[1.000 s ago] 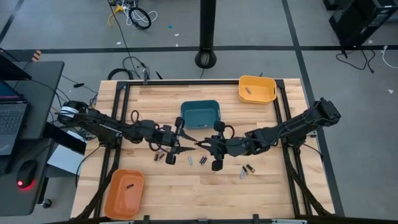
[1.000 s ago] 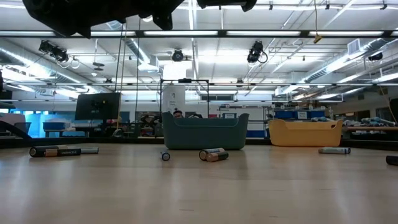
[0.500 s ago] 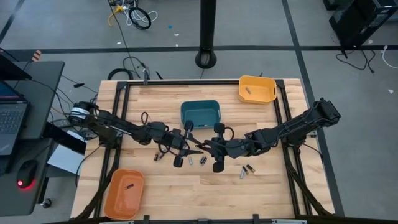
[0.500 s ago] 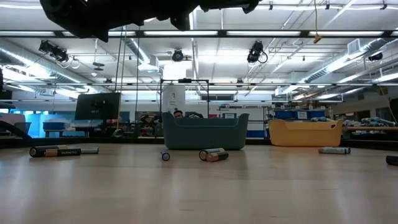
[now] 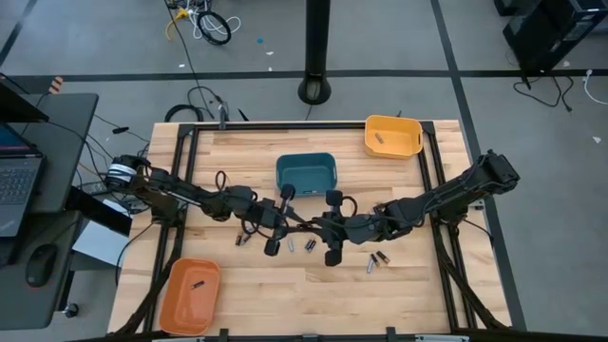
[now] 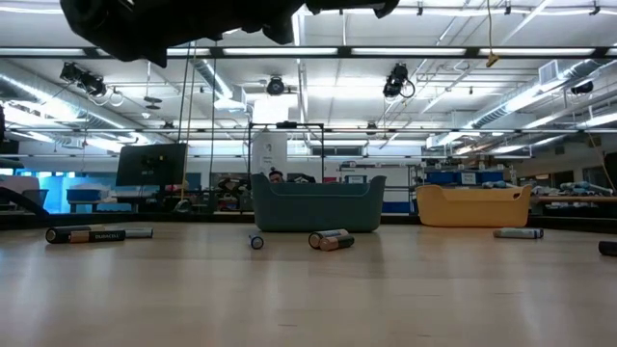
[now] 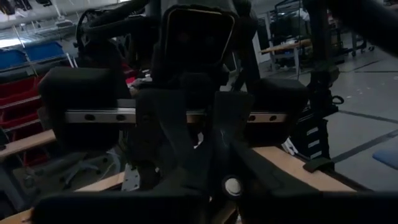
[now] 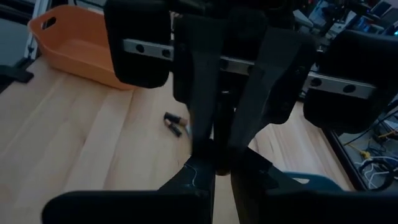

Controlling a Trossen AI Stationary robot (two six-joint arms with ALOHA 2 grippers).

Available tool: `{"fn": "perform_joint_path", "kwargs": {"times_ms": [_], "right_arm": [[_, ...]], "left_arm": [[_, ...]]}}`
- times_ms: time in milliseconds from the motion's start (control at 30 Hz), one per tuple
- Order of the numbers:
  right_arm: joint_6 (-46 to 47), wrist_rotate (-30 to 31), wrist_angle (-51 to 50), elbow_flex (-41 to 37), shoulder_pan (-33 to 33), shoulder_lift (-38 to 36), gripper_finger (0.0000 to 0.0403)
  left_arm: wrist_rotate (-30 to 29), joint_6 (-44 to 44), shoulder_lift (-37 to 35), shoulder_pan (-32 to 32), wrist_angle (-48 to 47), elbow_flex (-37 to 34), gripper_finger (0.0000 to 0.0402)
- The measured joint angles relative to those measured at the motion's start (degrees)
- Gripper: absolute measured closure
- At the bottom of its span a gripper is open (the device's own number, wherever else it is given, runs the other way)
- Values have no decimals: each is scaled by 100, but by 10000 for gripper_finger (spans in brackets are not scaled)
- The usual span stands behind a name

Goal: Sort batteries
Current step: Put the small black battery into the orange bin

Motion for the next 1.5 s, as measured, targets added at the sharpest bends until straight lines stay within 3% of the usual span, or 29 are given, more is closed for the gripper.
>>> {"fn": "perform_joint_path", "kwargs": {"times_ms": [167, 500, 733, 900, 1100, 1167, 1300, 1500], "right_arm": [[-62, 2, 213, 2, 7, 0, 361], [-84, 115, 459, 46, 3, -42, 389], [-37, 463, 28, 33, 43, -133, 344], [389, 522, -764, 31, 40, -229, 331], [657, 507, -1122, -111, -70, -223, 390], [688, 494, -1111, -203, -129, -212, 393], [799, 471, -901, -480, -281, -212, 385], [898, 344, -359, -1038, -512, -210, 395]], "left_arm": [[126, -17, -20, 5, 585, -239, 373], [470, -55, -18, -7, 460, -281, 373], [427, -32, -274, 9, 30, -280, 373], [310, -19, -1077, 11, -1450, -267, 373], [-711, -197, -2159, -180, -4427, 32, 373], [-1029, -401, -2315, -331, -5385, 317, 373], [-1511, -1088, -2377, -721, -7286, 965, 373], [-1775, -2991, -2200, -1438, -9330, 1510, 373]]}}
